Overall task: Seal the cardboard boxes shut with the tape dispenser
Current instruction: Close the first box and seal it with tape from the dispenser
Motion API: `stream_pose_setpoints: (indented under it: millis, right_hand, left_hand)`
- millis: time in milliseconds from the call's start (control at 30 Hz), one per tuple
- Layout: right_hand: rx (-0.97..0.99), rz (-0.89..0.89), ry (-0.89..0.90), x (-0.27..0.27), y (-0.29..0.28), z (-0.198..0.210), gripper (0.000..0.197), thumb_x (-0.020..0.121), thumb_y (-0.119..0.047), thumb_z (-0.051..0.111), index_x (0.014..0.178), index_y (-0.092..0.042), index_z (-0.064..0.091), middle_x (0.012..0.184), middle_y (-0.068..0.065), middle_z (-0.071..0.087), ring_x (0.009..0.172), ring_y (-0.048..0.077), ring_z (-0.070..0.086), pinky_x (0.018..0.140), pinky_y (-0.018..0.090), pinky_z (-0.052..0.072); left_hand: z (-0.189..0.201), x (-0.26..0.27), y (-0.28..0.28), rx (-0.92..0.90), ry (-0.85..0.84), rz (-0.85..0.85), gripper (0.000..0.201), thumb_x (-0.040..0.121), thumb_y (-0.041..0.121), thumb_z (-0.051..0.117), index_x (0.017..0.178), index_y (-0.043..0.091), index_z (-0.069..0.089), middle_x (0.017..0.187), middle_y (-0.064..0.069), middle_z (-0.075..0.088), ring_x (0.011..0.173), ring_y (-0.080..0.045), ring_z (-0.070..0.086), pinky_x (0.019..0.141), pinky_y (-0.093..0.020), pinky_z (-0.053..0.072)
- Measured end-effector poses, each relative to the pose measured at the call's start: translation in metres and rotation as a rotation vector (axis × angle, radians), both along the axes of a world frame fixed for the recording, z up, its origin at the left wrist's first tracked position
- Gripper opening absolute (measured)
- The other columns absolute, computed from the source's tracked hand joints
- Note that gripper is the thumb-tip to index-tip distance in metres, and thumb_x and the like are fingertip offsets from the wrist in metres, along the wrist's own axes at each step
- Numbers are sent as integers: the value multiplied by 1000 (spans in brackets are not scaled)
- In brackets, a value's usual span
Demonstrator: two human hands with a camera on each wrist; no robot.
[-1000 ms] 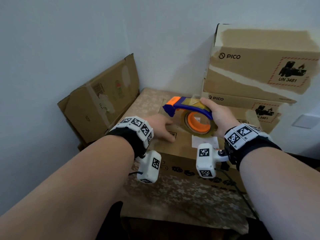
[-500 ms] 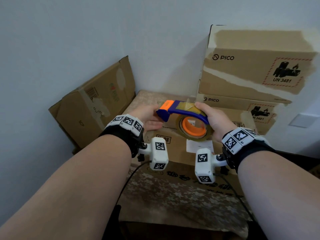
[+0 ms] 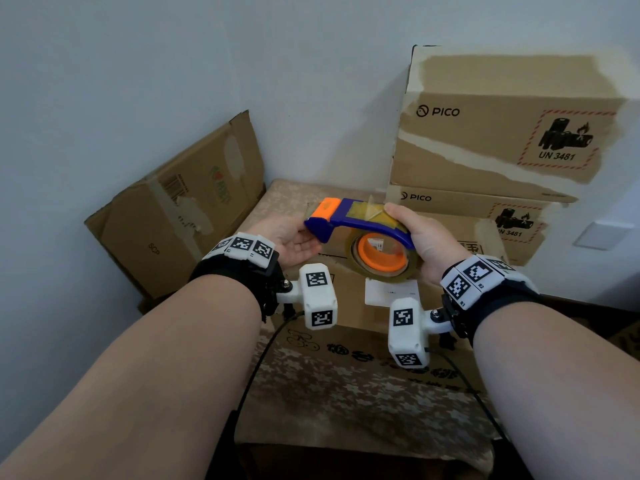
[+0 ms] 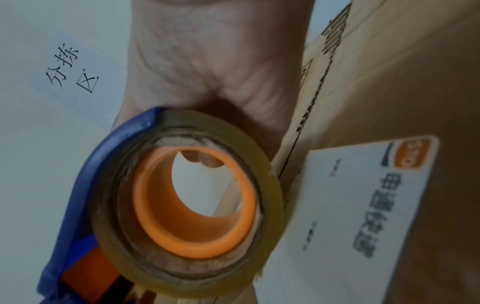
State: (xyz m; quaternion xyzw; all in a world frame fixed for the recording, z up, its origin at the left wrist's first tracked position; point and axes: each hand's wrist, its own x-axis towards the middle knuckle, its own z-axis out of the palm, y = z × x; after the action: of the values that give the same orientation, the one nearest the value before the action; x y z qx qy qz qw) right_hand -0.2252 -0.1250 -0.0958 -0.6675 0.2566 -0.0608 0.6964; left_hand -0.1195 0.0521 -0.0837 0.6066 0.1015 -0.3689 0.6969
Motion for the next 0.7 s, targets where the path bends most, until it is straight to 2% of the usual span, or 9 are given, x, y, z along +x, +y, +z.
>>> stream_pose_setpoints:
  millis: [100,200,300,400,567,700]
  right_hand:
    - [7,0,-10,-1,-2,-1,38,79,-52,69,92,-16,66,86,12,70,85,29,64,98,50,48]
    - [17,5,-15,-2,-3,-1,36,80,-51,69,92,-16,66,86,12,70,84,29,64,97,48,49]
    - [19,9,-20,-3,-3,0,35,81,-50,68,91,-16,66,87,12,70,84,28,64,95,47,50]
    - [9,15,-29,-4,-2,1,37,80,-51,68,92,-16,66,85,11,71,83,28,65,96,48,50]
    - [-4,35,-40,-4,-2,1,38,81,-52,67,93,-16,67,87,11,72,83,27,67,96,46,50]
    - [-24,32,-48,-3,-3,0,38,80,-53,68,91,-16,68,83,10,72,79,25,66,97,46,50]
  left_hand:
    - [0,2,2,-18,24,-31,7,95,2,51,91,0,57,85,-12,63,76,-17,60,78,-30,50]
    - [-1,5,5,-40,31,-33,7,92,-3,53,96,-2,58,77,-15,68,77,-19,64,60,-26,58]
    - [-2,6,7,-38,28,-41,9,92,-4,52,98,-2,57,68,-15,69,68,-19,68,49,-25,57]
    - [-3,5,7,-45,29,-38,7,94,-3,50,95,-1,56,65,-14,69,53,-17,68,48,-23,56]
    - [-5,4,4,-36,42,-15,5,94,1,53,90,1,57,60,-12,68,48,-15,66,49,-21,55]
    - [-5,3,3,-32,53,8,6,93,2,55,87,1,57,67,-10,66,67,-14,62,50,-21,54]
